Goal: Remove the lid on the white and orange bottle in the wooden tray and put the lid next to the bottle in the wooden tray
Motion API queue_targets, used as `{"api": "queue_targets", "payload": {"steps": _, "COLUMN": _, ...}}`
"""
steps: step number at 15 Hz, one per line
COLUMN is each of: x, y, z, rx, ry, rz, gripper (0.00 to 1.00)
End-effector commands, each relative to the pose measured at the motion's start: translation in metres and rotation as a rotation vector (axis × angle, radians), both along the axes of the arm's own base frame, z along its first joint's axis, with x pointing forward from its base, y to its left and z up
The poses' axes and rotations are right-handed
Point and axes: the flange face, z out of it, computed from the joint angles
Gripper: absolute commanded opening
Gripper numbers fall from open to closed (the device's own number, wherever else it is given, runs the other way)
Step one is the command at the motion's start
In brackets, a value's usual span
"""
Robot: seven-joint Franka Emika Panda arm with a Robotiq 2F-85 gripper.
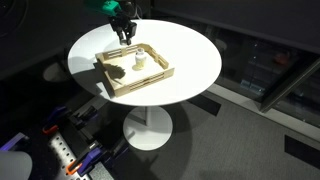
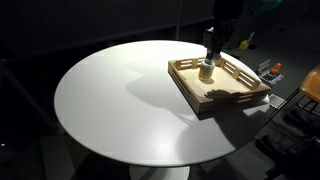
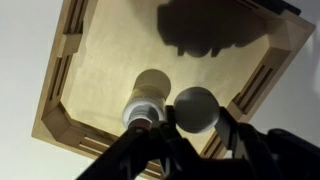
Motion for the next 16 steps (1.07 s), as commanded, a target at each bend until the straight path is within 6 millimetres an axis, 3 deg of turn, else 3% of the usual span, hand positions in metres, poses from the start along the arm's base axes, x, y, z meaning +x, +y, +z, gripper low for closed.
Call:
{"api": "queue_targets", "payload": {"steps": 1, "x": -0.014, "y": -0.005, "z": -0.016, "rx": 0.028, "ry": -0.029, "rz": -0.010, "gripper": 0.44}}
{"api": "queue_targets", "payload": {"steps": 6, "x": -0.027, "y": -0.008, "z": -0.045, "rx": 0.023, "ry": -0.025, "rz": -0.017, "gripper": 0.44}}
{"api": "queue_targets", "payload": {"steps": 7, "x": -0.028, "y": -0.009, "z": -0.047, "rx": 0.020, "ry": -0.019, "rz": -0.016, "gripper": 0.65}}
{"api": "queue_targets", "payload": {"steps": 9, "x": -0.028, "y": -0.010, "z": -0.048, "rx": 0.019, "ry": -0.011, "rz": -0.013, "gripper": 0.77}}
{"api": "queue_targets", "payload": {"steps": 12, "x": -0.025, "y": -0.014, "z": -0.036, "rx": 0.017, "ry": -0.023, "rz": -0.013, "gripper": 0.99}}
{"api": "queue_targets", "payload": {"steps": 16, "x": -0.021, "y": -0.028, "z": -0.001, "rx": 0.012, "ry": -0.047, "rz": -0.051, "gripper": 1.00}}
